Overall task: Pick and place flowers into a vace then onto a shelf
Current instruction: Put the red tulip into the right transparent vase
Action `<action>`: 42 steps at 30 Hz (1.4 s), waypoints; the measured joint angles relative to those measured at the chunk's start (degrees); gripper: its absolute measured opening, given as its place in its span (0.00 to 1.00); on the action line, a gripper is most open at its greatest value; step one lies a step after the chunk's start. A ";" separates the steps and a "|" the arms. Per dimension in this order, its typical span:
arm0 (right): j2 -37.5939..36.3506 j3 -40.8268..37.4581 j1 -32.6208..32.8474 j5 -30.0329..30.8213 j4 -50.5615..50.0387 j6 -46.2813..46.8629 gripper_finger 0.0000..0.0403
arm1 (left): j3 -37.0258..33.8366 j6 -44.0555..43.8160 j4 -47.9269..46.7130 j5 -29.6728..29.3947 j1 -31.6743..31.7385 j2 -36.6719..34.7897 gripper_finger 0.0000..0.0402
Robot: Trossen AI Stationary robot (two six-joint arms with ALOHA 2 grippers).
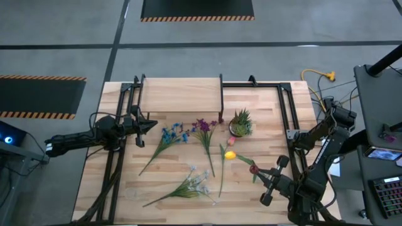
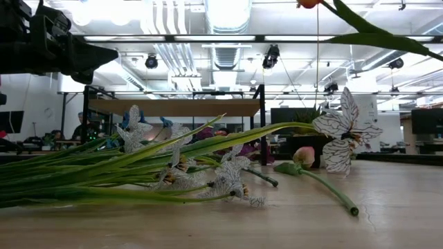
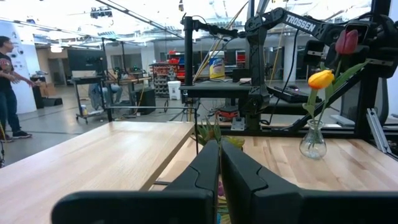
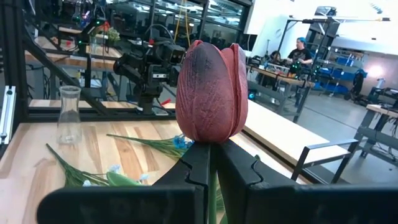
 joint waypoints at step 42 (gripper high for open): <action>-13.41 0.00 1.07 -22.10 -0.13 0.90 0.47 | 0.00 0.00 0.02 0.01 -0.02 0.00 0.00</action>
